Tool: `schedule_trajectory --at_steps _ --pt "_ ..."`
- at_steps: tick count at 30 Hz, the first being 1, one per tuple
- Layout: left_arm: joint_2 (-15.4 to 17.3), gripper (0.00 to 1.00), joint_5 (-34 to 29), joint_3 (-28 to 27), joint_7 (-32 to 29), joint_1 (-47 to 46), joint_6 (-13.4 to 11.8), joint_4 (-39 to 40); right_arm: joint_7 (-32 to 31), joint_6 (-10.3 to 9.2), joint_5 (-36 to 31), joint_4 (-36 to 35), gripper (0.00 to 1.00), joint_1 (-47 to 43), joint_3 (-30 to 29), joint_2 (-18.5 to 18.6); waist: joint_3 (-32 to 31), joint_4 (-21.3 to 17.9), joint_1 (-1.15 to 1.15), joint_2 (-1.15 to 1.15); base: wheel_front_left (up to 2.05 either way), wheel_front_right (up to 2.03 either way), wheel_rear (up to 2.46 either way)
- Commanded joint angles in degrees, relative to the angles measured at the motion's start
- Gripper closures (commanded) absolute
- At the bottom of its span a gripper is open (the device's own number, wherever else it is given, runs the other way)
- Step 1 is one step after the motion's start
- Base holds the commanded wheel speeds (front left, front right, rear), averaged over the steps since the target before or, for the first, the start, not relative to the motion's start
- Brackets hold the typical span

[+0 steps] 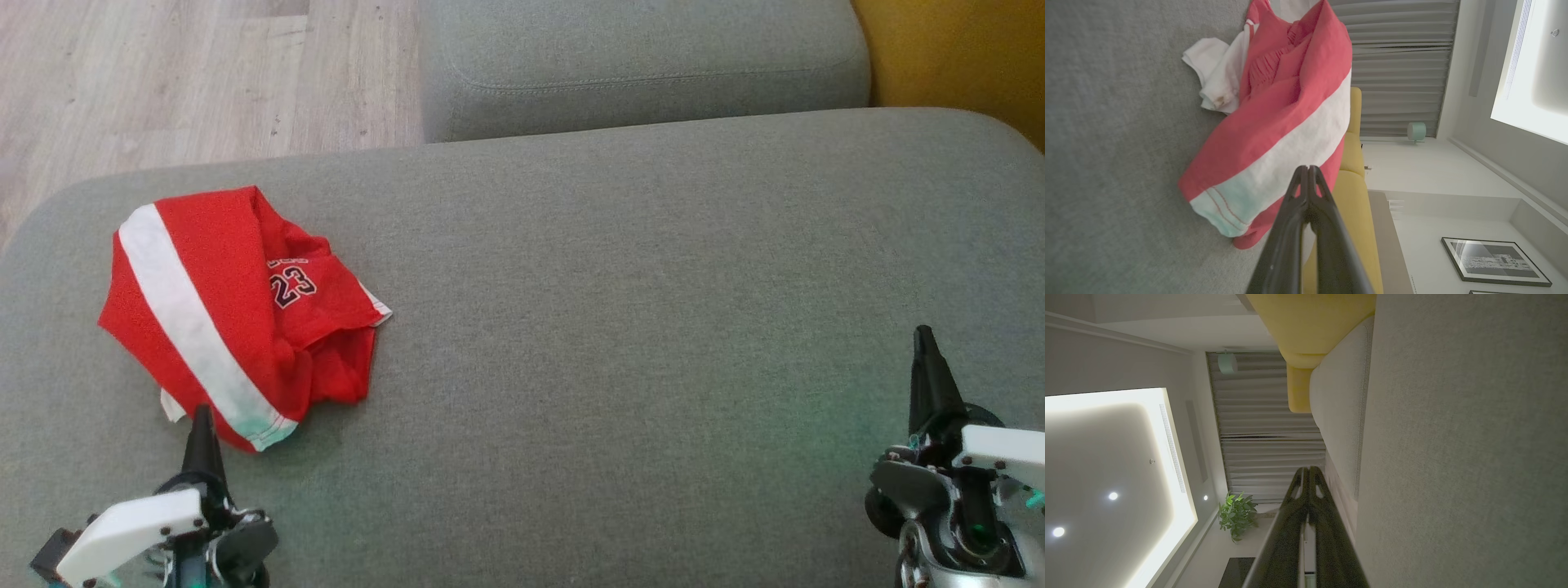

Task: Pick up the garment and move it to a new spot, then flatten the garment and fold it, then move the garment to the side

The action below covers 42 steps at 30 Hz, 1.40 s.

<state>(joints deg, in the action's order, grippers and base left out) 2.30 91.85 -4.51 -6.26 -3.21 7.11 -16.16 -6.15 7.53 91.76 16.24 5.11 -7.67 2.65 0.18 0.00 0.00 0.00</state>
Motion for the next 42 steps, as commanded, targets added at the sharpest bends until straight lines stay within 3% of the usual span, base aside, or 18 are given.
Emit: schedule_trajectory --at_steps 1,42 --pt "0.6 1.0 0.3 -2.0 -0.2 -3.0 0.4 2.1 -0.3 -0.04 0.4 -2.2 1.0 1.1 1.2 0.2 0.0 0.0 0.0 0.0 0.0 0.0 0.0" --pt "0.6 1.0 0.3 -2.0 -0.2 -3.0 0.4 2.1 -0.3 -0.04 0.4 -2.2 1.0 1.1 1.2 0.2 0.0 0.0 0.0 0.0 0.0 0.0 0.0"
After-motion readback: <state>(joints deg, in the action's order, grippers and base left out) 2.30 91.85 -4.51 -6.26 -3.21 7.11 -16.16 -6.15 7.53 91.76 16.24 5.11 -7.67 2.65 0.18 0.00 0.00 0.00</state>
